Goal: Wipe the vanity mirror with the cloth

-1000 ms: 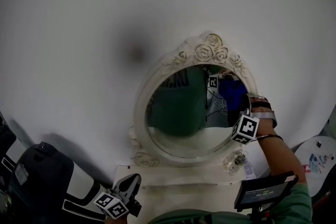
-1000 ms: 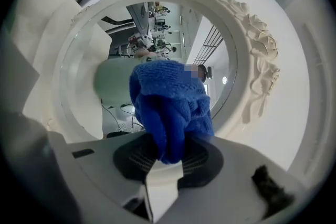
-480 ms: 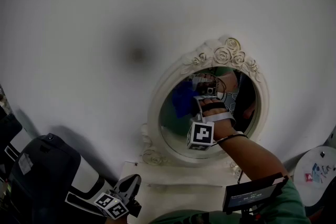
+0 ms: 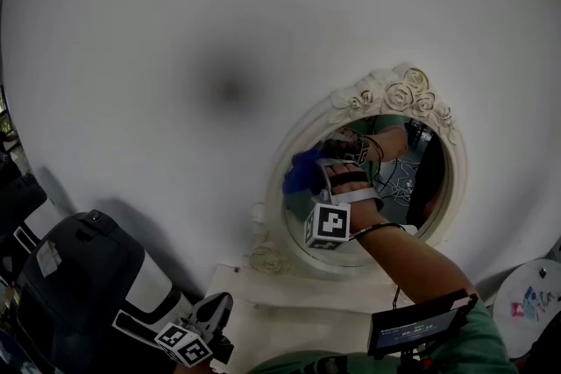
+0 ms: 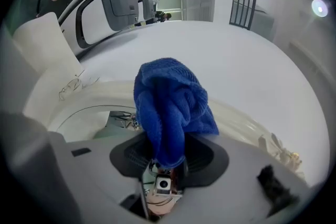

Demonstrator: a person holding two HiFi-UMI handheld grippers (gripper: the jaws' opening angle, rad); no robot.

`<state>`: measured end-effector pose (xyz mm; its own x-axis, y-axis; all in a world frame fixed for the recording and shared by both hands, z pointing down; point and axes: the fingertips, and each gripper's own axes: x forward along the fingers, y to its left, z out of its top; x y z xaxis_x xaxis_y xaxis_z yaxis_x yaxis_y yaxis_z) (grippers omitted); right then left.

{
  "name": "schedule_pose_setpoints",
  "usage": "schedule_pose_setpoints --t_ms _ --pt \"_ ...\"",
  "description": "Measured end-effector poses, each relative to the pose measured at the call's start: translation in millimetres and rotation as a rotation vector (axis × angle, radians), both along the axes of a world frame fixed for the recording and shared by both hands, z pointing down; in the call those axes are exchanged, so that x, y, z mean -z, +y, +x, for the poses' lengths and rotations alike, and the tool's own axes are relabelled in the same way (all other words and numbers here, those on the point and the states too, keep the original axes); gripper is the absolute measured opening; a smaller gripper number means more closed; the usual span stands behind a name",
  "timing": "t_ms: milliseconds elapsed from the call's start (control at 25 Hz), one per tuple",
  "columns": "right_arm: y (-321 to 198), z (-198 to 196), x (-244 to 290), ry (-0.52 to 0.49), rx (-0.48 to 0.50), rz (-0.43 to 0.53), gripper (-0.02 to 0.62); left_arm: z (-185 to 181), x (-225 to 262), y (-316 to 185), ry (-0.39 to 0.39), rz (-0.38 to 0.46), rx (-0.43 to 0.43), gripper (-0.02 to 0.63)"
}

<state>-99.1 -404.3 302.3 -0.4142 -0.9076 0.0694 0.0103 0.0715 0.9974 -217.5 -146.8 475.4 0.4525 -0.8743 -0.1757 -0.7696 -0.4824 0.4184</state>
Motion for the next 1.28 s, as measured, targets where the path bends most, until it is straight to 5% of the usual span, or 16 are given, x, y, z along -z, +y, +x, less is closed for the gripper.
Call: schedule_pose_setpoints --t_ms 400,1000,1280 --pt "-3 35 11 -0.023 -0.024 0.039 0.097 31 5 -18 -0.012 0.002 -0.089 0.009" --pt "-9 306 14 0.071 -0.5 0.093 0.091 72 7 -39 -0.03 0.004 -0.201 0.009" --pt "-10 349 13 0.051 -0.625 0.058 0.091 73 5 -38 -0.022 -0.001 -0.205 0.009"
